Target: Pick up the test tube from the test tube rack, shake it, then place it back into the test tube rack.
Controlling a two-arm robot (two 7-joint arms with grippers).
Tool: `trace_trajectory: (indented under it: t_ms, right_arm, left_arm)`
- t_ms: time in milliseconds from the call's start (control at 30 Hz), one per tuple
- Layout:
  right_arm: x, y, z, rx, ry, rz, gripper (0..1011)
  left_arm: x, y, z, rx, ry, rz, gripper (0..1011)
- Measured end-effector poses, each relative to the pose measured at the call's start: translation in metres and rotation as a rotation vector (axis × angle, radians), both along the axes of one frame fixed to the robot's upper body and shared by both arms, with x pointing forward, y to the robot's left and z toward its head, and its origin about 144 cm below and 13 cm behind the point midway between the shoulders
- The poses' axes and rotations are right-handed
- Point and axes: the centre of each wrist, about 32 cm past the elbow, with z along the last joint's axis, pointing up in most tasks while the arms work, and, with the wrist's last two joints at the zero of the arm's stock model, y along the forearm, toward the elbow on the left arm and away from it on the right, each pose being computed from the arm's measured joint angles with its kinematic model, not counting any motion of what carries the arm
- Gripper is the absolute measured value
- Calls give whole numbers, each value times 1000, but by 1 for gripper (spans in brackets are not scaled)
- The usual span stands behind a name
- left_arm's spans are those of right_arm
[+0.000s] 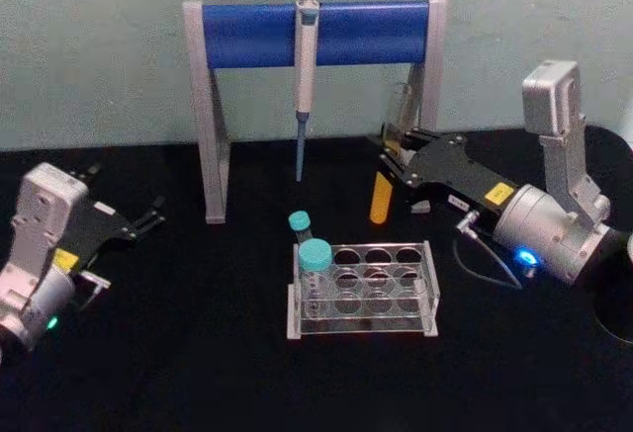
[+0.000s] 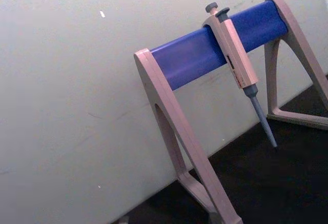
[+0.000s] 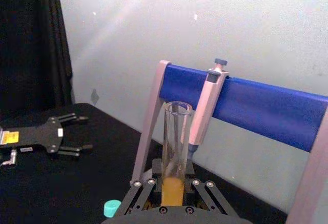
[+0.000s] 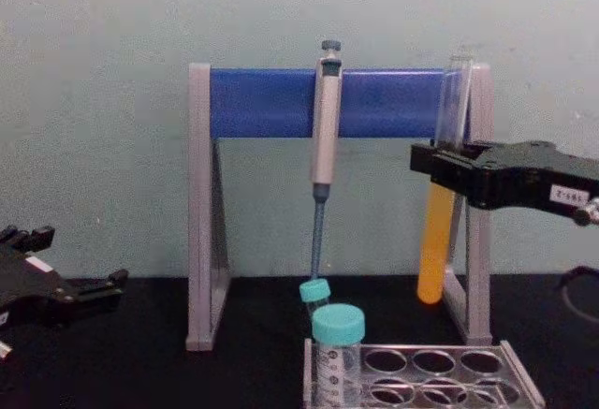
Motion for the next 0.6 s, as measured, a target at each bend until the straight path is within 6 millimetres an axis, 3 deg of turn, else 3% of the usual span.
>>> trace_trajectory:
  t_ms: [600]
  right_arm:
    - [-13, -17, 3, -25, -4, -50, 232]
  left_arm:
    - [0, 0, 0, 0, 0, 0, 1001]
